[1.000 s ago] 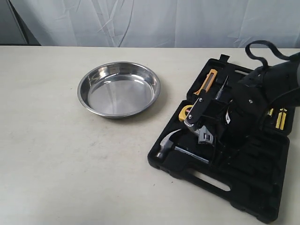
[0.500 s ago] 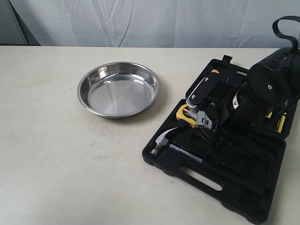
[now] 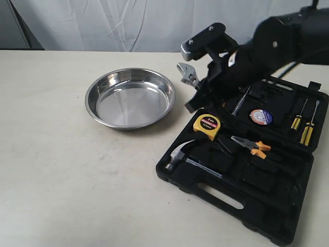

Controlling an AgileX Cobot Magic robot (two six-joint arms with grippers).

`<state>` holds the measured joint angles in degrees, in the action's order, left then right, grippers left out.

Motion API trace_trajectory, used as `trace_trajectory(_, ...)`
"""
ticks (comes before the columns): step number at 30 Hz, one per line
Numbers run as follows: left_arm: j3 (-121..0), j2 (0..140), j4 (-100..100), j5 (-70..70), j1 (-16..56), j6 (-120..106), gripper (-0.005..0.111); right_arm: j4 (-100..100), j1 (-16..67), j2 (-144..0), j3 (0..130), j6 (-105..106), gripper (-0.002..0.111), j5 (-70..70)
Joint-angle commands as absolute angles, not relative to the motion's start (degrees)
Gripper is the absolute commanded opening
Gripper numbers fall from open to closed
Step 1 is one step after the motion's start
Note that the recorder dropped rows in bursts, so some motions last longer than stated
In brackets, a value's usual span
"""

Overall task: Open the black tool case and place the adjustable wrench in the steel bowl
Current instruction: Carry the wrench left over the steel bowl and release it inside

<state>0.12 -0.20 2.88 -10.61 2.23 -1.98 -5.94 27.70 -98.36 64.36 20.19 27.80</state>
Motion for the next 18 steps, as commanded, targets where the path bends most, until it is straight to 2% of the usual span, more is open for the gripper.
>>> trace_trajectory(1, 0.0, 0.0, 2.7, -10.3, 2.4, -1.7, 0.0, -12.7, 28.2, -106.8, 75.6, 24.9, -0.001, 31.4)
trace_trajectory(11, 0.0, 0.0, 2.7, -10.3, 2.4, -1.7, 0.0, -13.4, 33.8, -125.2, 99.2, 30.0, -0.001, 28.5)
trace_trajectory(18, 0.0, 0.0, 2.7, -10.3, 2.4, -1.7, 0.0, -13.0, 34.8, -132.6, 106.0, 31.1, -0.001, 24.6)
